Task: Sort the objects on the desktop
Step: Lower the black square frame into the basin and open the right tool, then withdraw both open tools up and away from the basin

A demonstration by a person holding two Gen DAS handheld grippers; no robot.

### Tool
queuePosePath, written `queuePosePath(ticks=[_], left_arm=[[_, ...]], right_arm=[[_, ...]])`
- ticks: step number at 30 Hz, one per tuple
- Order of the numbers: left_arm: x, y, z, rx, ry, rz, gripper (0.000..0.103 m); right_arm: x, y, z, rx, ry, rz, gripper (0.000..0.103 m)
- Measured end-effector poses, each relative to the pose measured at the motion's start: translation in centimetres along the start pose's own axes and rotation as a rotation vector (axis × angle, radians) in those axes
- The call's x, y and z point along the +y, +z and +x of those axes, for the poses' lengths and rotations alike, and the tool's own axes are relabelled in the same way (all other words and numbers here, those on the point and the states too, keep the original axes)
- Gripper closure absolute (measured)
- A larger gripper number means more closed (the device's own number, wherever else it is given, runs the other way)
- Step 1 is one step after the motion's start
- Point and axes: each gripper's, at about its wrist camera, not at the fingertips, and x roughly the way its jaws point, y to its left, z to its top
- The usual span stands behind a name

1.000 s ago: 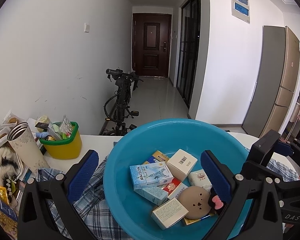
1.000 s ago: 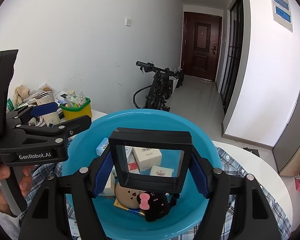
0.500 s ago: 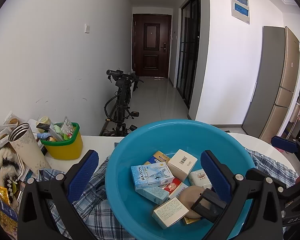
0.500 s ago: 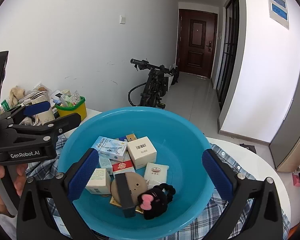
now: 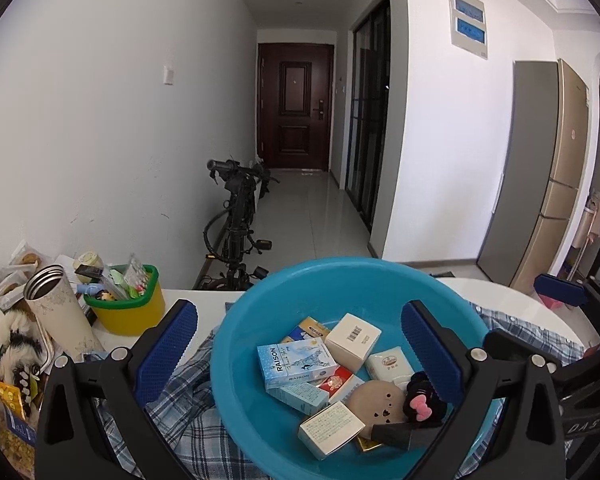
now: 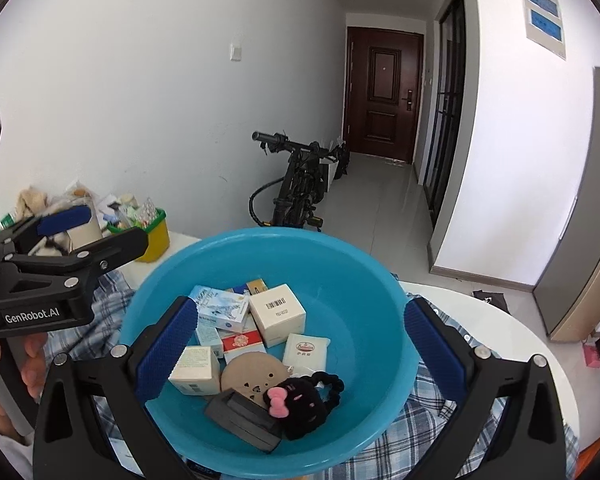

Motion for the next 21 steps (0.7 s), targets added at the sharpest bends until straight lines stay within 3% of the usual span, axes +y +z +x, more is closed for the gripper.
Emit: queuePosePath(ticks=[4,10,16,21], left_arm=[[0.5,-0.7,-1.9,0.009,-0.011,-0.037,0.0],[-0.5,-2.2,-8.0,-0.044,0.005,0.013,0.0],[-2.2,-4.4,-15.0,-0.12,-0.026,0.04,0.0],[-3.7,-6.8,-19.4,-0.177,-0.012,0.074,0.0]], right_arm=[[-0.5,-0.4,-2.3,-0.029,0.007,0.041,0.0],[-1.1,-1.4,-8.5,-0.129,0.003,0.096,0.0],[1.1,-4.1,-14.9,-0.211,-0.02,0.039,0.0],[3.3,-7.4,-17.3,-0.208,-0.011,-0.019,0.0]])
